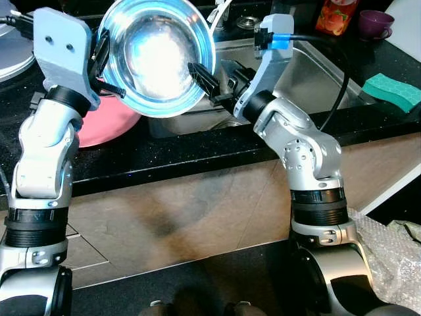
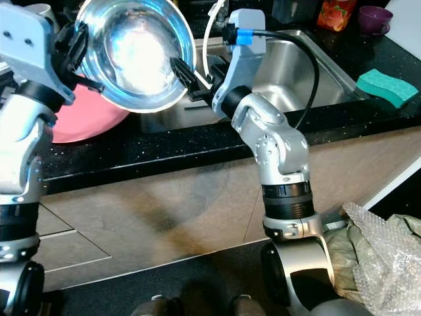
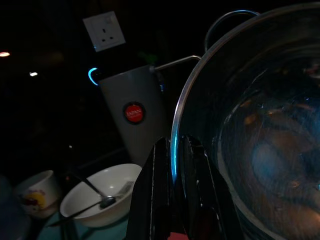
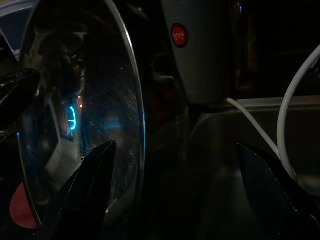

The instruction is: Kitchen organization

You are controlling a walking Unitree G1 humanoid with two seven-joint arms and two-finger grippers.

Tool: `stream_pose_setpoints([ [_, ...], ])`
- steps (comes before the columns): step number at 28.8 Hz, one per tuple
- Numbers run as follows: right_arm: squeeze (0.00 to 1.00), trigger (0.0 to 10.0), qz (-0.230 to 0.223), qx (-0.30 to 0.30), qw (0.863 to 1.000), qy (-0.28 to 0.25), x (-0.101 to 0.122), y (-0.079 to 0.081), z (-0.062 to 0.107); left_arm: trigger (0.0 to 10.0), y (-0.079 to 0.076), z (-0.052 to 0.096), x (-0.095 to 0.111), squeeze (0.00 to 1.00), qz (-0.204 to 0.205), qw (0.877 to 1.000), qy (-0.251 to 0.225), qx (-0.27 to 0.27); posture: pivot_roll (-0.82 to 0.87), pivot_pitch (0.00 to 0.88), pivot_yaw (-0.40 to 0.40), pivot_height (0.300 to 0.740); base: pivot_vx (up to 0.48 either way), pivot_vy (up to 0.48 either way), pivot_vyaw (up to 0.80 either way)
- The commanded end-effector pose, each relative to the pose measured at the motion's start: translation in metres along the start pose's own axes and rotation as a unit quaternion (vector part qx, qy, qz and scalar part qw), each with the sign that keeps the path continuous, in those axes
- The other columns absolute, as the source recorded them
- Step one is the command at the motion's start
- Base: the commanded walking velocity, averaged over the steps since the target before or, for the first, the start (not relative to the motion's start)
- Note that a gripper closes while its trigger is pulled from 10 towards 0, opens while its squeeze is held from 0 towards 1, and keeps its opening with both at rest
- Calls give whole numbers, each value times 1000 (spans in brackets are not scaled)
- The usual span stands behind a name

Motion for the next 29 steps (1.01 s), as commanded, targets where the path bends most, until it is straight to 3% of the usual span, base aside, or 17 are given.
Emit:
stream_pose_setpoints([
  [1, 0, 10000, 0, 4, 1000, 8, -7, 1, -1, 0, 2, 0, 8, 0, 8, 1000, -16, 0, 51, 117, 23, 740, 0, 0, 0],
  [3, 0, 10000, 0, 5, 1000, 9, -7, 2, -1, 0, 1, 0, 9, 0, 12, 1000, -18, -1, 51, 116, 23, 740, 0, 0, 0],
  [4, 0, 3882, -1, 5, 1000, 8, -7, 2, -1, 0, 1, 0, 9, 0, 14, 1000, -17, -3, 51, 116, 23, 740, 0, 0, 0],
  [5, 0, 3882, -1, 5, 1000, 8, -7, 2, -1, 0, 1, 0, 9, 0, 14, 1000, -17, -3, 51, 116, 23, 740, 0, 0, 0],
  [6, 0, 2314, -1, 6, 1000, 8, -7, 1, -1, 0, 1, 0, 9, 0, 14, 1000, -17, -4, 51, 118, 24, 740, 0, 0, 0],
  [7, 0, 0, -2, 5, 1000, 7, -7, 1, -1, 0, 0, 0, 9, 0, 15, 1000, -18, -6, 51, 118, 24, 740, 0, 0, 0],
  [23, 0, 0, -11, -4, 1000, -4, -5, -4, -1, 0, -11, 0, 12, 0, 5, 999, -29, -41, 51, 121, 26, 740, 0, 0, 0],
  [24, 0, 0, -12, -7, 1000, -8, -3, -6, -1, 4980, -12, 0, 13, 1000, 5, 998, -32, -47, 51, 125, 26, 740, 0, 0, 0],
  [25, 0, 0, -13, -8, 1000, -10, -3, -6, -1, 8431, -13, -1, 13, 1000, 3, 998, -34, -51, 51, 127, 26, 740, 0, 0, 0],
  [26, 0, 0, -14, -10, 1000, -12, -2, -7, -1, 10000, -14, -1, 14, 1000, 3, 998, -36, -54, 51, 127, 26, 740, 0, 0, 0],
  [29, 0, 0, -15, -15, 1000, -17, 0, -9, -1, 10000, -15, -1, 15, 1000, 2, 997, -41, -60, 51, 127, 26, 740, 0, 0, 0],
])
Point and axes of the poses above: a point about 5 cm out from each wrist's last joint towards the gripper, its own z axis pointing back from the gripper into the wrist, its own x axis along the axis of the wrist's last joint, y = z × x, the point moved 2 cm from there along -z, pointing out of the wrist towards the gripper, and after that the axes turned 13 degrees about -z, right-handed, at the moved point
